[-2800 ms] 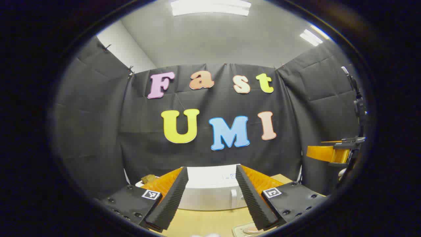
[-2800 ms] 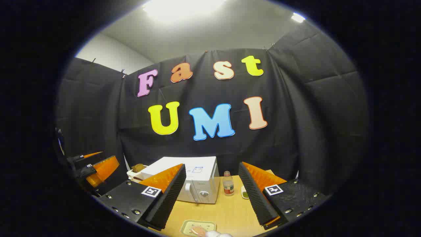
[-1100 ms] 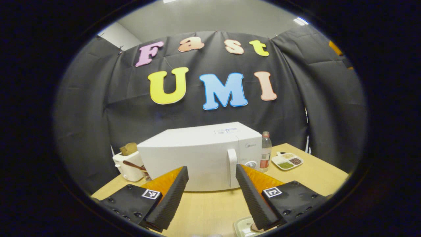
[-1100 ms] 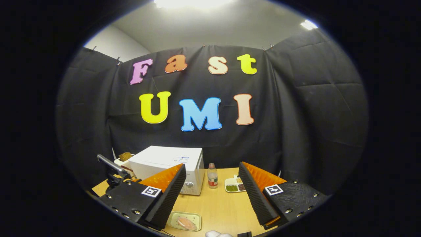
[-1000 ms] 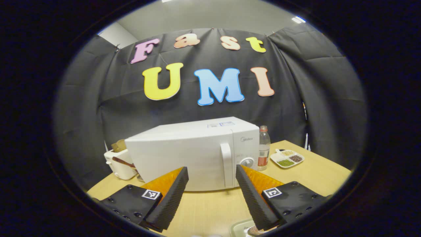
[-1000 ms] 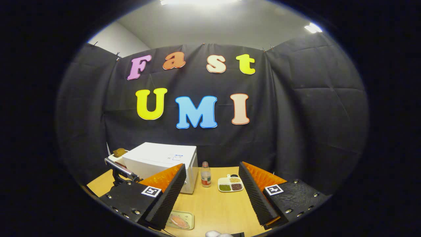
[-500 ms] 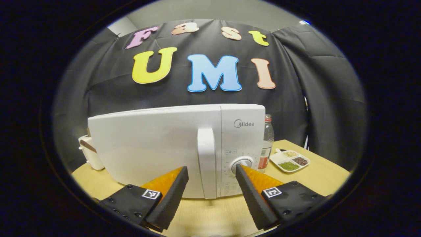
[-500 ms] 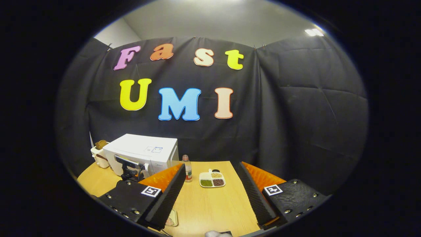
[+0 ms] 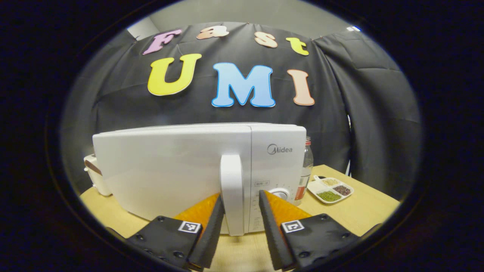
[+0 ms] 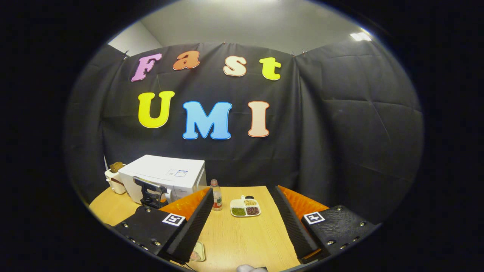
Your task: Open the microwave oven with the left hand, put the food in, and close the microwave oven.
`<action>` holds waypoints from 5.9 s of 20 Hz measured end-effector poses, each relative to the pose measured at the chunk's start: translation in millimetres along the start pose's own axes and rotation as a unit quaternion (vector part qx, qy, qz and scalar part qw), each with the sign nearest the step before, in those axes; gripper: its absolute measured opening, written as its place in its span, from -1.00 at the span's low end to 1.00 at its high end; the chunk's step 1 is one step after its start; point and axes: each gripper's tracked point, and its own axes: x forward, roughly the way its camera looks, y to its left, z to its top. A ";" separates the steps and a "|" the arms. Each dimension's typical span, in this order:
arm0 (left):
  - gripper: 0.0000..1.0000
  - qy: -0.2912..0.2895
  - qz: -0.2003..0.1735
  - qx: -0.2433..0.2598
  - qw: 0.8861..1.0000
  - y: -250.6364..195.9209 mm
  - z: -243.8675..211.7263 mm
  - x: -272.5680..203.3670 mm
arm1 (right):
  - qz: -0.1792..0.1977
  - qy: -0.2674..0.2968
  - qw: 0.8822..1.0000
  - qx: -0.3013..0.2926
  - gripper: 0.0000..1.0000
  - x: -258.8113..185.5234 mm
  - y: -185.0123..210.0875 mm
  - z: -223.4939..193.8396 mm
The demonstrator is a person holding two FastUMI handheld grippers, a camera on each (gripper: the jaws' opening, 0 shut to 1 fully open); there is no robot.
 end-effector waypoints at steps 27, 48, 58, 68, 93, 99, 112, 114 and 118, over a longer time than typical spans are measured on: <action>-0.46 0.023 0.010 0.017 1.000 83.0 -35.2 -199.0 | 0.120 0.032 0.992 0.034 0.96 -34.2 61.8 -22.7; 0.95 0.074 0.144 0.021 0.987 276.4 -73.9 -334.2 | 0.281 0.051 0.957 0.044 0.96 -66.6 230.5 -37.4; 0.95 0.089 0.225 0.047 0.969 355.7 -73.9 -378.0 | 0.313 0.051 0.948 -0.008 0.96 -52.2 251.8 -63.3; 0.94 0.028 0.221 0.034 0.974 327.7 25.7 -417.7 | 0.285 0.156 0.937 -0.131 0.95 -17.6 204.6 -232.0; 0.94 -0.042 0.124 0.066 0.989 244.1 163.7 -359.8 | 0.294 0.279 0.881 -0.243 0.39 23.5 204.8 -372.4; 0.90 -0.037 0.121 0.077 0.989 244.9 158.2 -352.5 | 0.318 0.240 0.904 -0.153 0.39 34.6 256.2 -302.3; 0.89 -0.021 0.115 0.100 0.988 261.0 131.4 -321.8 | 0.278 0.167 0.936 0.136 0.38 184.1 455.5 -222.8; 0.94 -0.021 0.119 0.100 0.988 265.8 127.4 -315.2 | 0.243 0.152 0.943 0.172 0.38 217.7 463.6 -224.2; 1.00 -0.026 0.126 0.088 0.988 271.6 119.5 -310.1 | 0.154 0.116 0.959 0.206 0.37 272.3 452.9 -231.6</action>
